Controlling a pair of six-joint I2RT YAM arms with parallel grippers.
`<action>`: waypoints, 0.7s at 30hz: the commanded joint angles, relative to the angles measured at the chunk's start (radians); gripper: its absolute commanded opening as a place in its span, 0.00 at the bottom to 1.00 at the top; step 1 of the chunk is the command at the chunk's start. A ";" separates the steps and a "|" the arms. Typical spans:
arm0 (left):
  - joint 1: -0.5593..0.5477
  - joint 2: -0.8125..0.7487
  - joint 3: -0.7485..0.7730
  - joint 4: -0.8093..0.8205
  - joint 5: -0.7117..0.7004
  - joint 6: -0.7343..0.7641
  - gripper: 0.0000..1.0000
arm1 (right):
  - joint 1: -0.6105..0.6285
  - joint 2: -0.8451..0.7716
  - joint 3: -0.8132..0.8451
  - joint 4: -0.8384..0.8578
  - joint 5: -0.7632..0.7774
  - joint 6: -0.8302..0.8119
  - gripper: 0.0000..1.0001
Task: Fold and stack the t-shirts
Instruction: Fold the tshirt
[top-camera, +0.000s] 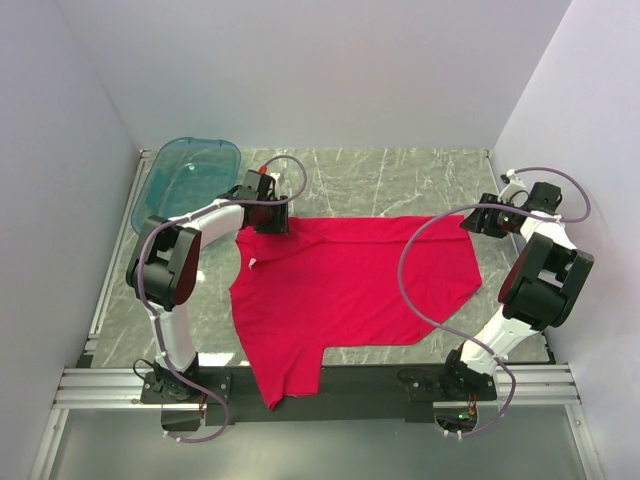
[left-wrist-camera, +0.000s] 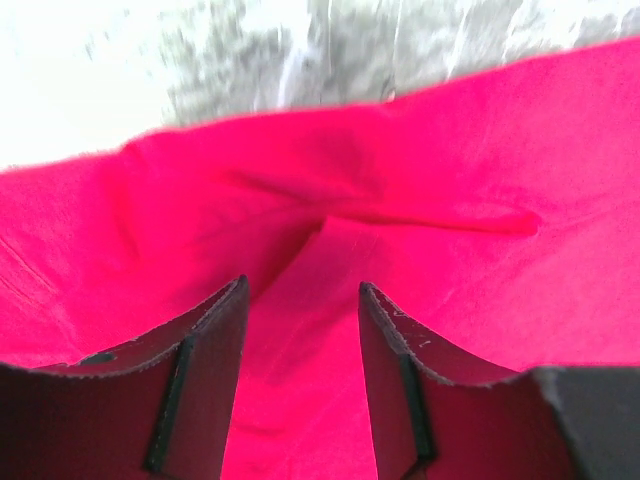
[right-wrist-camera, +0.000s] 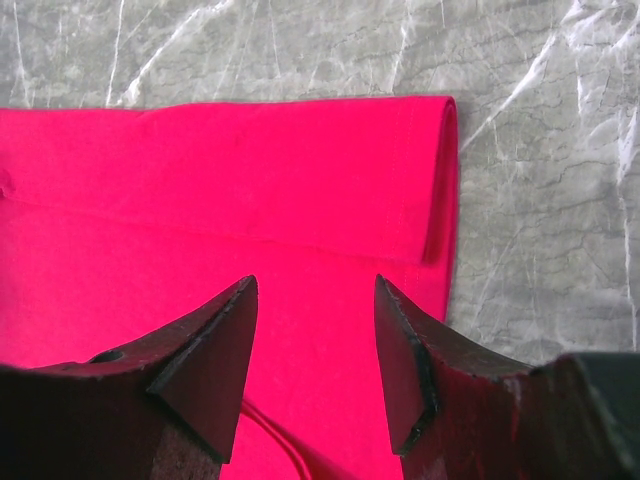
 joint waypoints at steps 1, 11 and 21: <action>-0.004 0.026 0.059 -0.027 -0.003 0.043 0.52 | -0.014 -0.035 -0.002 0.004 -0.019 -0.003 0.57; -0.007 0.051 0.086 -0.058 0.033 0.063 0.49 | -0.029 -0.026 0.002 0.003 -0.039 0.006 0.57; -0.024 0.032 0.084 -0.096 0.004 0.082 0.38 | -0.038 -0.023 0.004 0.003 -0.048 0.009 0.57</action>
